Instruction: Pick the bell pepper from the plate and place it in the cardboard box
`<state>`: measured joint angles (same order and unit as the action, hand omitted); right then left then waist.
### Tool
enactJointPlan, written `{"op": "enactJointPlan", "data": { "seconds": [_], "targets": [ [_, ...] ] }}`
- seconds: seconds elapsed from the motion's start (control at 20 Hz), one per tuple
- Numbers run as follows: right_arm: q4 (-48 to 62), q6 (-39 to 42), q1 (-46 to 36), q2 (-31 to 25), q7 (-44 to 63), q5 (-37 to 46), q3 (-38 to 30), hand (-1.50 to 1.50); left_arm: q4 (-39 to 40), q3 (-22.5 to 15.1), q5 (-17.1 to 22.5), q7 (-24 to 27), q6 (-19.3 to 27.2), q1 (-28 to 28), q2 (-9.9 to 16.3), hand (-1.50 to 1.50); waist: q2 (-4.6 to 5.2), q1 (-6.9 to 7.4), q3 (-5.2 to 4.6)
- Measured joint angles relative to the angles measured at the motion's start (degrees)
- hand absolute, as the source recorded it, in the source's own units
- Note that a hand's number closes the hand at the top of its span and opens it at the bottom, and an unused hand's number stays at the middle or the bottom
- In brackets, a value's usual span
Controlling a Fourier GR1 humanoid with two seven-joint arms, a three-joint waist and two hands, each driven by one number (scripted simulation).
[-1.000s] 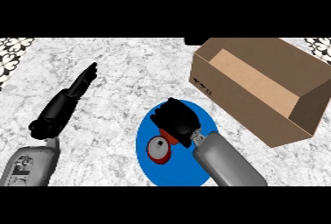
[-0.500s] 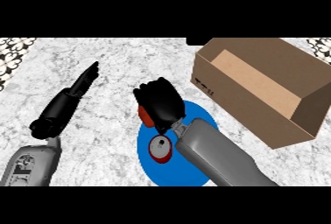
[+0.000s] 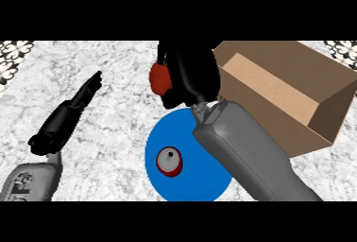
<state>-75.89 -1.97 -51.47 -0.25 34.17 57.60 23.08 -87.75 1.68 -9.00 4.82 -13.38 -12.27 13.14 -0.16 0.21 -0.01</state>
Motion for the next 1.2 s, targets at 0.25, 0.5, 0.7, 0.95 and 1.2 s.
{"op": "enactJointPlan", "data": {
  "seconds": [0.25, 0.5, 0.7, 0.95, 1.2],
  "targets": [
    [1.2, -2.04, -1.5, -3.01, 1.96, -0.12, -8.11, 1.5, -0.24, 0.53, 0.44, -0.25, -0.72, -0.4, 0.4, 0.0, 0.14, -0.03, 0.01],
    [5.92, -2.69, -3.35, -7.97, -0.74, -1.73, -15.53, 1.5, -0.62, 0.3, -0.07, -0.17, -0.69, -0.25, 0.09, 0.0, 0.25, 0.15, 0.0],
    [12.0, -0.85, -4.38, -12.23, -4.66, -1.87, -18.0, 1.5, -1.15, 0.12, -0.08, -1.16, -0.85, -0.7, -0.29, 0.0, 0.32, 0.31, 0.01],
    [19.29, 7.63, -4.32, -16.72, -8.64, -5.53, -20.86, 1.5, -0.69, 0.91, 0.62, -1.53, -1.36, -1.22, -0.03, 0.0, 0.37, 0.28, 0.0],
    [26.77, 14.53, -4.99, -20.77, -13.91, -8.11, -23.13, 1.5, -1.18, 0.55, 0.18, -1.25, -1.23, -0.4, -0.49, 0.0, 0.42, 0.54, 0.01]
  ]
}}
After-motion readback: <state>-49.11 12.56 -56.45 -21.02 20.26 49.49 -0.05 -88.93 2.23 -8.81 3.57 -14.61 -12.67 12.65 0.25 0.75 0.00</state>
